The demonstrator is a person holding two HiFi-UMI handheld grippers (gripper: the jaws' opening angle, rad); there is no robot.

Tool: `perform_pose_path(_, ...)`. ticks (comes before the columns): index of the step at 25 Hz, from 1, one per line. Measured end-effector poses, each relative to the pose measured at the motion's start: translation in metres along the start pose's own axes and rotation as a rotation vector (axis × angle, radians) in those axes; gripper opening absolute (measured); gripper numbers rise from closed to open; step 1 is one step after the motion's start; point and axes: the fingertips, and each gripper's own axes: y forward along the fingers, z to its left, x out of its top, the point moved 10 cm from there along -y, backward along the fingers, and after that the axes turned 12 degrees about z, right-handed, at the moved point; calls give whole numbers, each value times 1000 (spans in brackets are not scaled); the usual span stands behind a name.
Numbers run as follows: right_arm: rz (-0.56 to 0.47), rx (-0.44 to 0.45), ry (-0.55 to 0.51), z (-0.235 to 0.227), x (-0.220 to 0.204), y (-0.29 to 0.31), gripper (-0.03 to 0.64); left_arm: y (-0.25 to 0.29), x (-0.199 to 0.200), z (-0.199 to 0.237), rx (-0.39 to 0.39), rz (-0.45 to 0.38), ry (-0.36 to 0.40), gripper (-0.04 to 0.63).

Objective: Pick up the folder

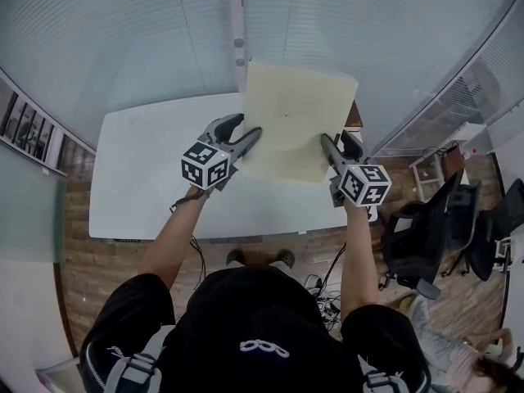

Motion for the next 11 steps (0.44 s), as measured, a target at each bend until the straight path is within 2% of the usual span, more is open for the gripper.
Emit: perform_pose_path(11,1,-1,-3,0,-1,1,236,0,-3,1,1,3,-2,241)
